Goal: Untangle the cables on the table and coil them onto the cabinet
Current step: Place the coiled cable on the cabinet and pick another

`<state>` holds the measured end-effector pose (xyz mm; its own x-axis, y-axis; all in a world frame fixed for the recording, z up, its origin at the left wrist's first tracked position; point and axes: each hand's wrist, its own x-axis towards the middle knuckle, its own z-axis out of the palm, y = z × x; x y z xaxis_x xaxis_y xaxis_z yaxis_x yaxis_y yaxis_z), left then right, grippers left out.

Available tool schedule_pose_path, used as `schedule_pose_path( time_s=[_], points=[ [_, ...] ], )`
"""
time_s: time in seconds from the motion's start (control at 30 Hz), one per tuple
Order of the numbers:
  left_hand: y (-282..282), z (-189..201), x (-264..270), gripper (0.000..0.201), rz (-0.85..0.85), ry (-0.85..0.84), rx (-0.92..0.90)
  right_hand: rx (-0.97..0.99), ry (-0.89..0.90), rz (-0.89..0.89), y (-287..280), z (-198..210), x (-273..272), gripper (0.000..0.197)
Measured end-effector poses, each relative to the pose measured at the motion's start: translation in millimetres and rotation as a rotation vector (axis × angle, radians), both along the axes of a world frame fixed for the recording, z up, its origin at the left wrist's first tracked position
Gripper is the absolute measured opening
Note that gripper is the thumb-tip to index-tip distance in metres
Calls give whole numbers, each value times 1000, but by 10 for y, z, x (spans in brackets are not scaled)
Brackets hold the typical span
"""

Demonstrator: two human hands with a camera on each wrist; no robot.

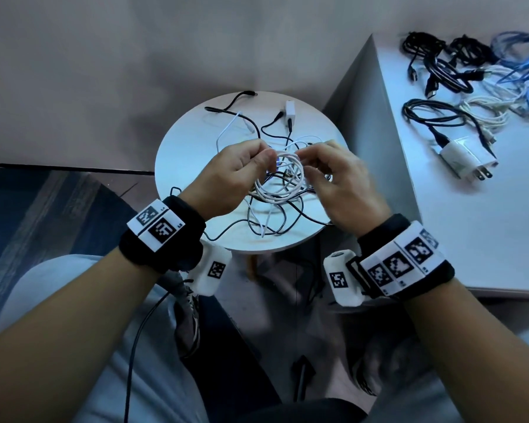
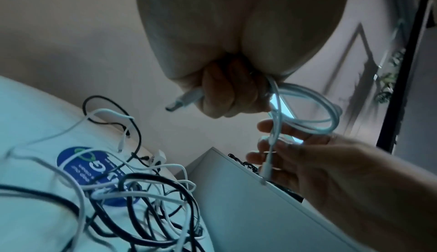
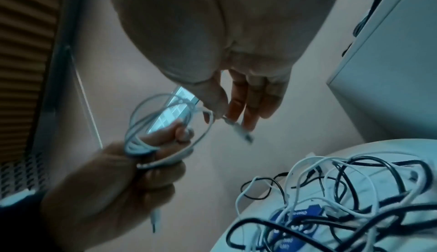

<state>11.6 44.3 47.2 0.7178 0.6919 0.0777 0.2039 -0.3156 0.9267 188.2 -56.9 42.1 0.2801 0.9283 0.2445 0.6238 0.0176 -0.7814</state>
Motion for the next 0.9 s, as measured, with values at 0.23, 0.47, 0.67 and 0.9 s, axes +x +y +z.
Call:
schedule_pose_path(
  time_s=[0.23, 0.47, 0.67, 0.9],
  points=[
    [-27, 28, 12, 29, 41, -51, -161, 97, -58, -57, 25, -62, -57, 12],
    [64, 19, -60, 20, 75, 172, 219, 130, -274, -73, -3, 16, -26, 16],
    [23, 86, -80, 26, -75, 150, 152, 170, -227, -148, 24, -79, -25, 13],
    [17, 100, -71, 26, -27, 140, 121, 109, -67, -136, 27, -79, -68, 9]
  ],
)
